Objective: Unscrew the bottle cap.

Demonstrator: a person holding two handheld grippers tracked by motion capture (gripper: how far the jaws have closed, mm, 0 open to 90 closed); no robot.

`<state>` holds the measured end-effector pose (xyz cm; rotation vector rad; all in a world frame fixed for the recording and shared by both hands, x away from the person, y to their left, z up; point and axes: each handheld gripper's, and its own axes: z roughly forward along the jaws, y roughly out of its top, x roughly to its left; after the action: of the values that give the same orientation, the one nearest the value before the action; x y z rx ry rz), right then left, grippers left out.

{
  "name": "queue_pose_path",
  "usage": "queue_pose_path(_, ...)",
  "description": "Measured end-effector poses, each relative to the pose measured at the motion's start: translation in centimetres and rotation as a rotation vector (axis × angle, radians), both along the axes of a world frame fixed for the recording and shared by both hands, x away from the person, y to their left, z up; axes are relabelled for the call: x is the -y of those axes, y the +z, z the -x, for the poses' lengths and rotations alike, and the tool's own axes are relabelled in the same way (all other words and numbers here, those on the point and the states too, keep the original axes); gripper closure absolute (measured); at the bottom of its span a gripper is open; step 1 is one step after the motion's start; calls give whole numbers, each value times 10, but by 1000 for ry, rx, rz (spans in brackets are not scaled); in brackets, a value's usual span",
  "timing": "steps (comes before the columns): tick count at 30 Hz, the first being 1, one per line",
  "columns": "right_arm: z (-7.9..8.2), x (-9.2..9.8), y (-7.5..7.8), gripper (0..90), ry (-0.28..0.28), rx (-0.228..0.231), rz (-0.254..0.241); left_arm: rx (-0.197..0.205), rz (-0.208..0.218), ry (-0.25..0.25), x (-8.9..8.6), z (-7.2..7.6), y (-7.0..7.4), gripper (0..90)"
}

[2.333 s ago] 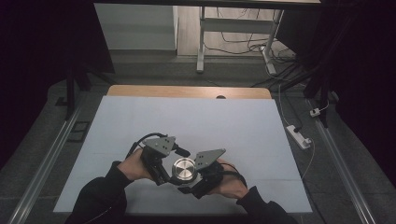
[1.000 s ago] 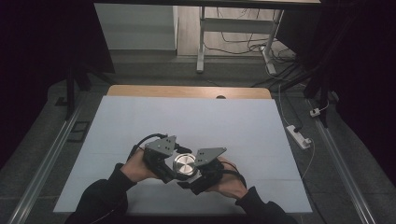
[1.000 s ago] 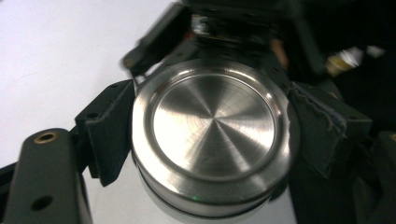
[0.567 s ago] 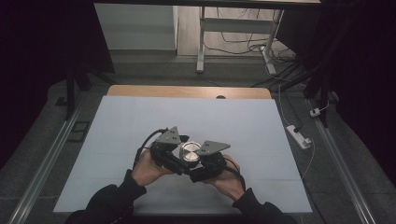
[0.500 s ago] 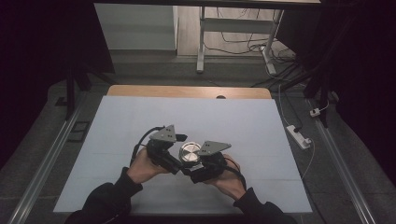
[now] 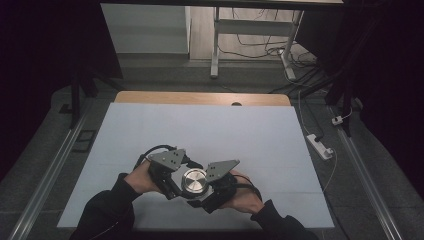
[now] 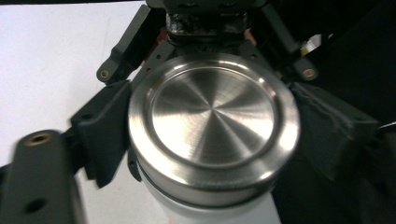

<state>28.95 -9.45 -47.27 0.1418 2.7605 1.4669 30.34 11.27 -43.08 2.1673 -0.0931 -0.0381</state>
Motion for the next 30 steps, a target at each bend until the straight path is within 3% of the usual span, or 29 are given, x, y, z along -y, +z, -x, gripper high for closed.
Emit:
queue_pose_path(3, -3, 2, 0, 154, -50, 7, 5, 6, -3, 84, 3, -1, 0, 190)
queue_pose_path(8, -13, 5, -1, 154, -235, 18, 4, 5, 15, 347, 16, -3, 0, 192)
queue_pose_path(9, -15, 5, -1, 154, -283, 35, 13, 7, 19, 382, 17, -2, 1, 192)
queue_pose_path(12, -19, 7, -4, 154, -327, 24, 5, 3, 33, 442, 21, -1, 3, 192)
queue_pose_path(30, -21, 11, -2, 153, -326, 30, -18, 16, 49, 447, 2, 5, 21, 192)
